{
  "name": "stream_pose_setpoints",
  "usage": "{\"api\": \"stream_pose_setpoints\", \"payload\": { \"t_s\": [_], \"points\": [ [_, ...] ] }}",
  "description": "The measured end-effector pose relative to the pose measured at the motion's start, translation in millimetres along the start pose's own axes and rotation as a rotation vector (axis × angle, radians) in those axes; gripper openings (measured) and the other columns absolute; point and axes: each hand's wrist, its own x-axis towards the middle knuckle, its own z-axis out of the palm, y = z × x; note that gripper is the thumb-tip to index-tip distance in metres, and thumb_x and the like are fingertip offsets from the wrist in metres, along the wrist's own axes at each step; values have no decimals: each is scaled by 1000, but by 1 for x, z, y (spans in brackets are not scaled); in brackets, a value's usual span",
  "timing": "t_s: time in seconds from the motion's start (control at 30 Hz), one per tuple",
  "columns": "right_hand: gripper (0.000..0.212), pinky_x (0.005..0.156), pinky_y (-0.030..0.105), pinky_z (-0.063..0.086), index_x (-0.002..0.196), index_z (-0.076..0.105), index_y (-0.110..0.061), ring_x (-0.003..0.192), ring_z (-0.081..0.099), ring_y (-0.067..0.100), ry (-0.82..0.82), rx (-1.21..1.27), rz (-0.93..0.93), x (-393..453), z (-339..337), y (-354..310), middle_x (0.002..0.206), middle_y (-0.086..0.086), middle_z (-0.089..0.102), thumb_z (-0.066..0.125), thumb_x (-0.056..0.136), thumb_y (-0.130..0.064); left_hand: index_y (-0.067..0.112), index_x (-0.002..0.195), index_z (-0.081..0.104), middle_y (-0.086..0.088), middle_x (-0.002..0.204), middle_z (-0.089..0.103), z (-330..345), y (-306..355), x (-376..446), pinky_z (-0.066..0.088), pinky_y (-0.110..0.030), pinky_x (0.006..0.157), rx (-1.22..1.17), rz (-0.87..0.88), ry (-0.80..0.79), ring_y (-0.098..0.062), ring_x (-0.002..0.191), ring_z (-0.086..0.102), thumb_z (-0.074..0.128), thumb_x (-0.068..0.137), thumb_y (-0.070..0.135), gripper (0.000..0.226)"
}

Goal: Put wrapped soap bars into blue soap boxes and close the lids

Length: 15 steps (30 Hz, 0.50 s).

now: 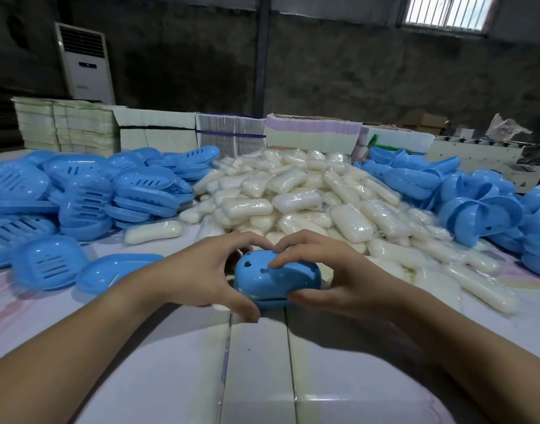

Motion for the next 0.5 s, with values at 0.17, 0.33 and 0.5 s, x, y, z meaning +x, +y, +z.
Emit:
{"api": "stream_pose_setpoints", "payload": {
  "t_s": [0.17,0.33,0.5],
  "points": [
    [43,94,41,50,126,65,-15,118,57,19,-31,-40,-33,0,1,1,128,2,57,75,85,-12,48,119,66,25,112,60,0,-2,1,46,-9,86,78,61,76,2,108,58,98,52,36,75],
    [59,94,38,50,132,60,-22,119,56,16,-44,-114,-56,-1,3,2,130,-1,56,82,77,-23,42,126,67,27,116,65,-5,-4,-1,46,-9,90,106,76,47,3,113,59,92,61,37,70],
    [62,90,35,51,133,58,-19,111,62,8,83,-184,-78,0,6,3,125,-5,64,82,76,-16,41,128,65,27,108,71,-5,0,-2,47,-10,80,35,68,9,7,97,66,78,81,39,50]
  ]
}}
